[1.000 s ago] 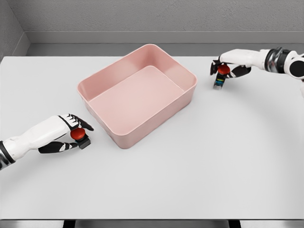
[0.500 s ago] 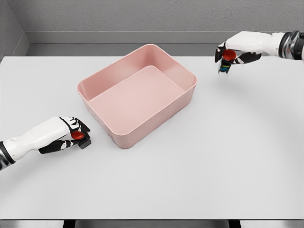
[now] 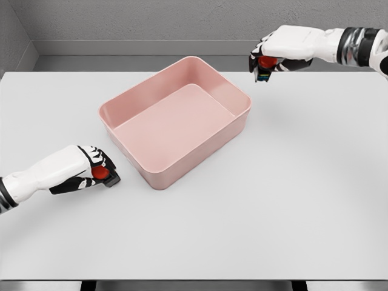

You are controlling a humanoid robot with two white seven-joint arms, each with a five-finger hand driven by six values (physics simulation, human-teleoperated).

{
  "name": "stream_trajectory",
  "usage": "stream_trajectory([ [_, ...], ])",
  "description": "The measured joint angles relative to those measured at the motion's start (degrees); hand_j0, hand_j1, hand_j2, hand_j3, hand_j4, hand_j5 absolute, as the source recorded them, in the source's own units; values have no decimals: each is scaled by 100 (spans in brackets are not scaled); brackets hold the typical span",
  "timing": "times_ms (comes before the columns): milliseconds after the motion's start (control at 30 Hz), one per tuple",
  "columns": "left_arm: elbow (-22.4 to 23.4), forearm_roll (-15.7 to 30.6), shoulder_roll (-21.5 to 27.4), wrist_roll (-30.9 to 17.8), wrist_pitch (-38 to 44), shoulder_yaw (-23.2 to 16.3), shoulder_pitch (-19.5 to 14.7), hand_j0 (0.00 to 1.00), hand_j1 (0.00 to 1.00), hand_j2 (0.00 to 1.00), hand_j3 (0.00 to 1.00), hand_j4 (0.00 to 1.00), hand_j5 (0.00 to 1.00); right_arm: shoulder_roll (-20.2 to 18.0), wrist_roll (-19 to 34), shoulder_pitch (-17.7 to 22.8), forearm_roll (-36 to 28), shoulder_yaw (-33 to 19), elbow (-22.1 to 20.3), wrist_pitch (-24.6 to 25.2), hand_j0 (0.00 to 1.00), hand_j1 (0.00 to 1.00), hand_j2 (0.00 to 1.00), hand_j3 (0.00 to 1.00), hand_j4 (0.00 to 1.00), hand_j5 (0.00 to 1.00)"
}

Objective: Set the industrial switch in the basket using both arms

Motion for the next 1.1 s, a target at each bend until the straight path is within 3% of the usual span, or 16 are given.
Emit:
stream_trajectory([
  [167,-85,155,180,2,0,22,-9,50,50,50,50,50,50,166,0,0,39,13,-415,224,54,54,54,54,54,54],
  [433,-158,476,583,2,0,111,-9,51,51,51,51,51,51,753,3,-9,112,303,-487,383,55,55,55,55,55,55],
  [467,-161,508,619,2,0,133,-9,51,51,51,51,51,51,825,2,-18,127,328,-481,401,63,63,63,63,63,63],
  [500,-163,533,644,2,0,160,-9,51,51,51,51,51,51,906,1,-18,145,346,-471,417,100,100,100,100,100,100],
  [1100,-194,754,732,3,1,353,-404,51,51,51,51,51,51,1572,-1,-334,222,424,-460,727,100,100,100,100,100,100],
])
